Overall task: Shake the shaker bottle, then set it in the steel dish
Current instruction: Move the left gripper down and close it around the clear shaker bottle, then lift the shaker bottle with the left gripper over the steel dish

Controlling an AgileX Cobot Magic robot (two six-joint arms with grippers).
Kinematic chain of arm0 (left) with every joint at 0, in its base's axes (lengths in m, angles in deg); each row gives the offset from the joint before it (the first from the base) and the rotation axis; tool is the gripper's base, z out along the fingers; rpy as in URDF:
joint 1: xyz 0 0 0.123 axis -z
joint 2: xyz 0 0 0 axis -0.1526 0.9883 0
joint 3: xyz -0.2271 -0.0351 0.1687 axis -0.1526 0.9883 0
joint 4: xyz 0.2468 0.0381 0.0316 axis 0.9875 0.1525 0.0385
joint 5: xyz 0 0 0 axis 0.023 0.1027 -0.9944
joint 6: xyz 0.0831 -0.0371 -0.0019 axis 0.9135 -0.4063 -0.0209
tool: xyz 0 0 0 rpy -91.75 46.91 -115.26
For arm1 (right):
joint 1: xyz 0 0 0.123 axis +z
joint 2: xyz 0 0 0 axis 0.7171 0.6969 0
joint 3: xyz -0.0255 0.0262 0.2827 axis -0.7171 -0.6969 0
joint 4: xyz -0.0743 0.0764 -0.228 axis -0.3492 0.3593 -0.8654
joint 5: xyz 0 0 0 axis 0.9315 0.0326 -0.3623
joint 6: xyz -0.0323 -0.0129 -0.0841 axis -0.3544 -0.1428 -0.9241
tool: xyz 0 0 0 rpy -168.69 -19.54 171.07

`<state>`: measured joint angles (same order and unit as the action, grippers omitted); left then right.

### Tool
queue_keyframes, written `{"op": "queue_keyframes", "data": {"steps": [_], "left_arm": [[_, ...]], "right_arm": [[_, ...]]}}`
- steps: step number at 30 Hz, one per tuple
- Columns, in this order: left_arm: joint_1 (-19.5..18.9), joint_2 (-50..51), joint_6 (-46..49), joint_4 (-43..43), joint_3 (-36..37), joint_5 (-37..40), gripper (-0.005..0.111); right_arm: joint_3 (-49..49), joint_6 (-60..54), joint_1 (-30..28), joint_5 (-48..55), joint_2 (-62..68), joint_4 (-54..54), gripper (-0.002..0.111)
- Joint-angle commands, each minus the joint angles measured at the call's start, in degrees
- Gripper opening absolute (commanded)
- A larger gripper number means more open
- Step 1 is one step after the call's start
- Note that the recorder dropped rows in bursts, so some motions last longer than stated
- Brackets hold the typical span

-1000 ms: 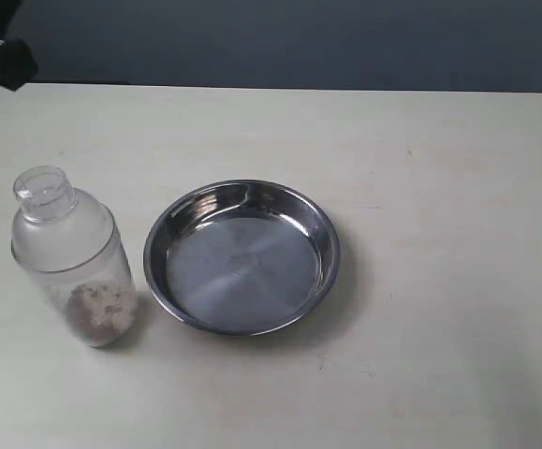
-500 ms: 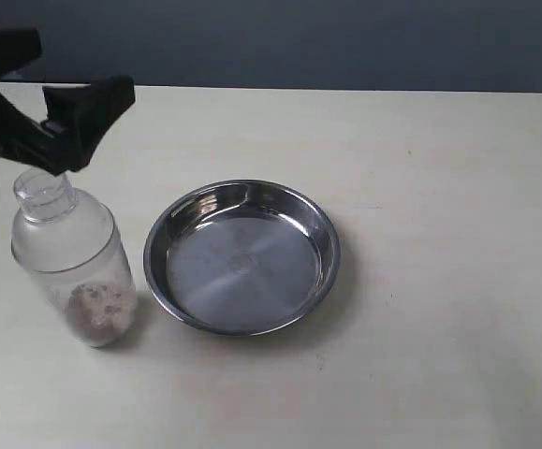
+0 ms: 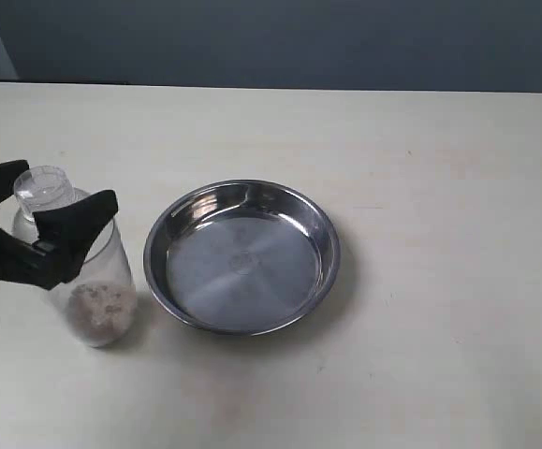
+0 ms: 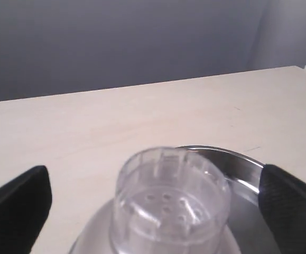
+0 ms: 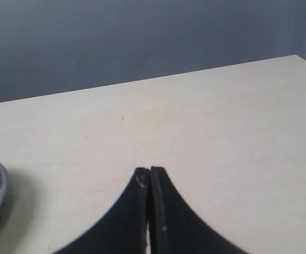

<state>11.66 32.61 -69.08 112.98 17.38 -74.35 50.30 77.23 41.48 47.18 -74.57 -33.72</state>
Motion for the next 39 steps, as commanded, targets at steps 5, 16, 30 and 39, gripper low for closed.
{"op": "queue_keyframes", "data": {"steps": [5,16,30,39], "left_arm": [[0.00,4.64,4.12,-5.57,4.85,-6.77,0.105],[0.00,21.61,8.63,-6.52,4.85,-16.92,0.105],[0.00,34.95,12.20,-9.75,4.85,-26.47,0.105],[0.00,37.95,13.57,-11.29,4.85,-28.54,0.093]], "right_arm": [[-0.07,-0.11,-0.18,-0.43,-0.27,-0.02,-0.001],[-0.07,-0.11,-0.18,-0.43,-0.27,-0.02,-0.001],[-0.07,-0.11,-0.18,-0.43,-0.27,-0.02,-0.001],[-0.07,-0.11,-0.18,-0.43,-0.27,-0.02,-0.001]]}}
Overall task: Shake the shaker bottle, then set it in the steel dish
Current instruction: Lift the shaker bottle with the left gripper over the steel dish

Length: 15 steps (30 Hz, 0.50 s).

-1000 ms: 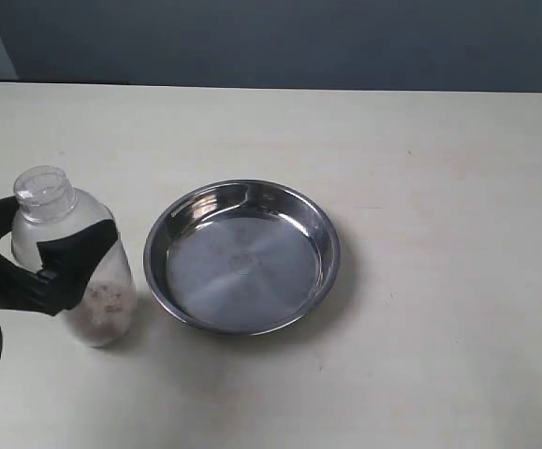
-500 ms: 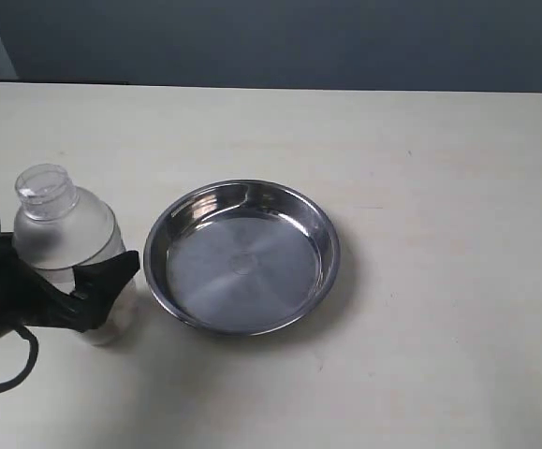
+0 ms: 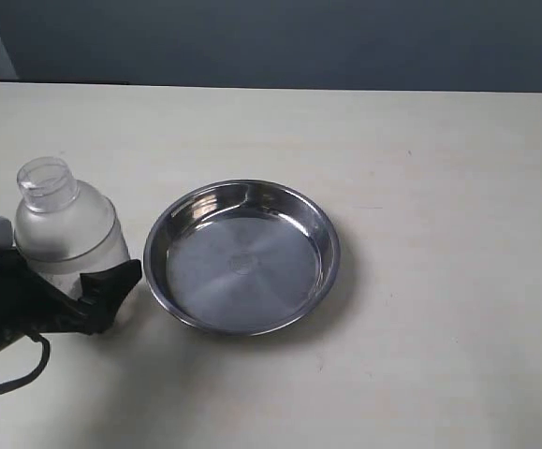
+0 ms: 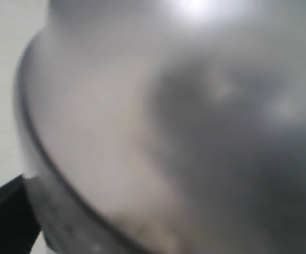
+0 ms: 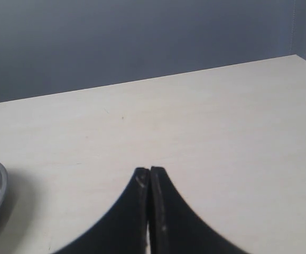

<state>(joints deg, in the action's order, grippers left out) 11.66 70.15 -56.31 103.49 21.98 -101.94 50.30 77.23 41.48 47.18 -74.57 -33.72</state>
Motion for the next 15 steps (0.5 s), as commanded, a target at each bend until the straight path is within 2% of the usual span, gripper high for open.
{"op": "queue_keyframes", "data": {"steps": [1,10,12,15], "left_arm": [[0.00,0.40,0.81,-1.83,0.24,-0.95,0.088],[0.00,0.40,0.81,1.51,0.24,-0.95,0.013],[0.00,0.40,0.81,1.52,0.24,-0.95,0.002],[0.00,0.40,0.81,1.64,0.24,-0.95,0.000]], "right_arm": [[-0.07,-0.11,-0.18,-0.43,-0.27,-0.02,-0.001],[-0.07,-0.11,-0.18,-0.43,-0.27,-0.02,-0.001],[-0.07,-0.11,-0.18,-0.43,-0.27,-0.02,-0.001],[-0.07,-0.11,-0.18,-0.43,-0.27,-0.02,-0.001]]}}
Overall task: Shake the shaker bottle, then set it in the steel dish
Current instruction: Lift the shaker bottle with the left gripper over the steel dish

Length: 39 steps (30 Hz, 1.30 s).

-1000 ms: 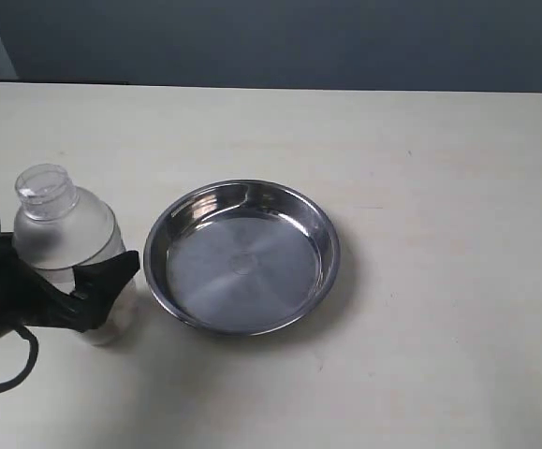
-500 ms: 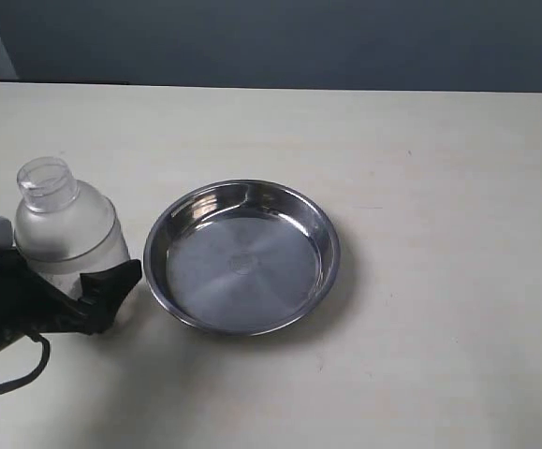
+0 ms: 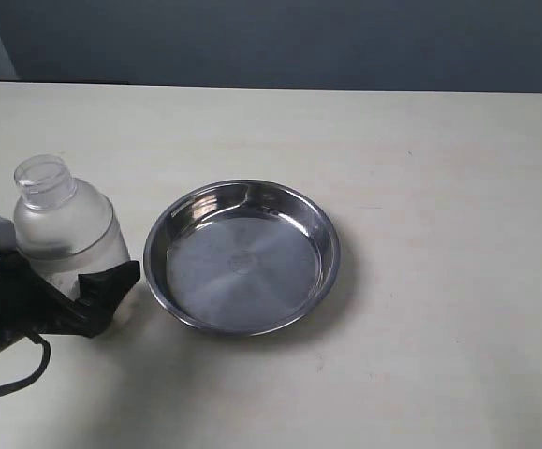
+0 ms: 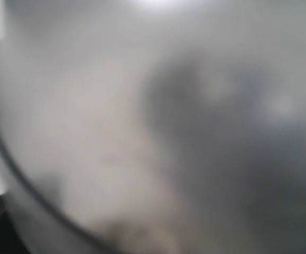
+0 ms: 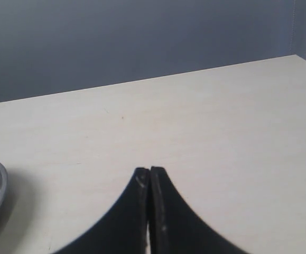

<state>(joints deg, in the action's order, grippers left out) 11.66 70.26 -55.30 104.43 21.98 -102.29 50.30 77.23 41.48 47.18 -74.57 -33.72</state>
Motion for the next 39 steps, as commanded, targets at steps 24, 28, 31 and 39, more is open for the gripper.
{"op": "queue_keyframes", "data": {"steps": [24,28,31,39], "left_arm": [[0.31,-32.85,-22.87,14.46,-19.68,10.05,0.000],[6.08,-29.93,-39.46,34.49,-26.38,33.19,0.000],[9.35,-20.15,-35.03,22.62,-23.50,35.73,0.000],[20.87,-18.78,-42.63,35.52,-32.72,44.32,0.000]], "right_arm": [[-0.07,-0.11,-0.18,-0.43,-0.27,-0.02,-0.001],[-0.07,-0.11,-0.18,-0.43,-0.27,-0.02,-0.001],[-0.07,-0.11,-0.18,-0.43,-0.27,-0.02,-0.001],[-0.07,-0.11,-0.18,-0.43,-0.27,-0.02,-0.001]]}}
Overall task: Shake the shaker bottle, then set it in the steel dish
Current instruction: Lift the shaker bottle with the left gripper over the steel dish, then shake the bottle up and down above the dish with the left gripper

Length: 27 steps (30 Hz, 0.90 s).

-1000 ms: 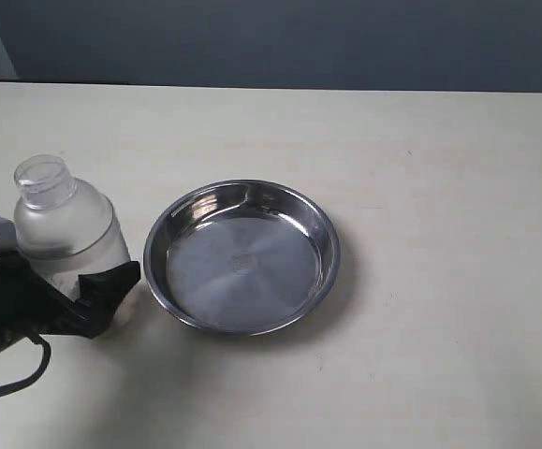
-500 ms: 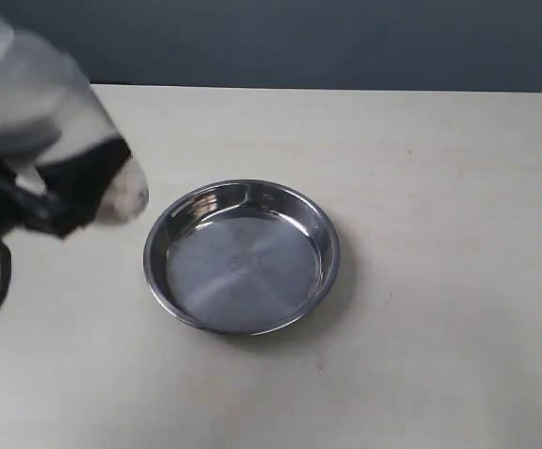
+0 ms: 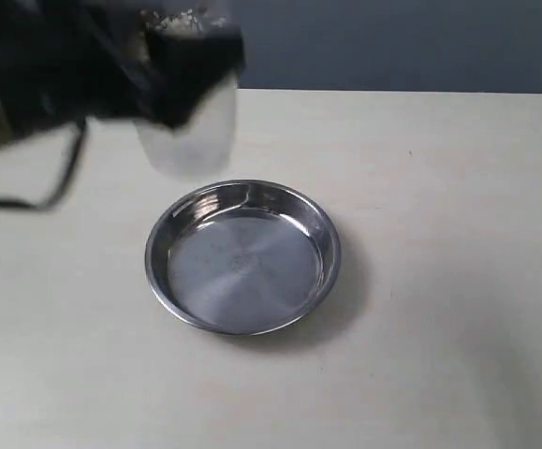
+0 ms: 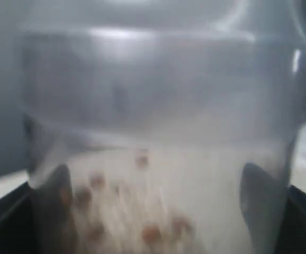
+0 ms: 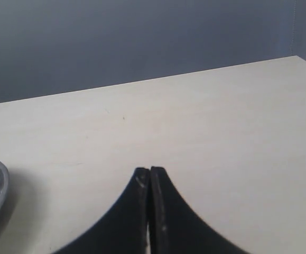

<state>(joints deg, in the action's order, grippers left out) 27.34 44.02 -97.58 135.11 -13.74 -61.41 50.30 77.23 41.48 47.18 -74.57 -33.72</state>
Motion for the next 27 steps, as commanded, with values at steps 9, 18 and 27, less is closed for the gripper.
{"op": "queue_keyframes", "data": {"steps": [9,18,27], "left_arm": [[5.99,8.02,5.06,-1.41,-2.52,-0.08,0.000],[7.29,13.91,5.41,-3.95,-0.95,0.73,0.000],[8.48,15.75,6.33,-5.58,0.96,8.13,0.000]], "right_arm": [[-0.07,-0.11,-0.18,-0.43,-0.27,-0.02,-0.001],[-0.07,-0.11,-0.18,-0.43,-0.27,-0.02,-0.001],[-0.07,-0.11,-0.18,-0.43,-0.27,-0.02,-0.001]]}}
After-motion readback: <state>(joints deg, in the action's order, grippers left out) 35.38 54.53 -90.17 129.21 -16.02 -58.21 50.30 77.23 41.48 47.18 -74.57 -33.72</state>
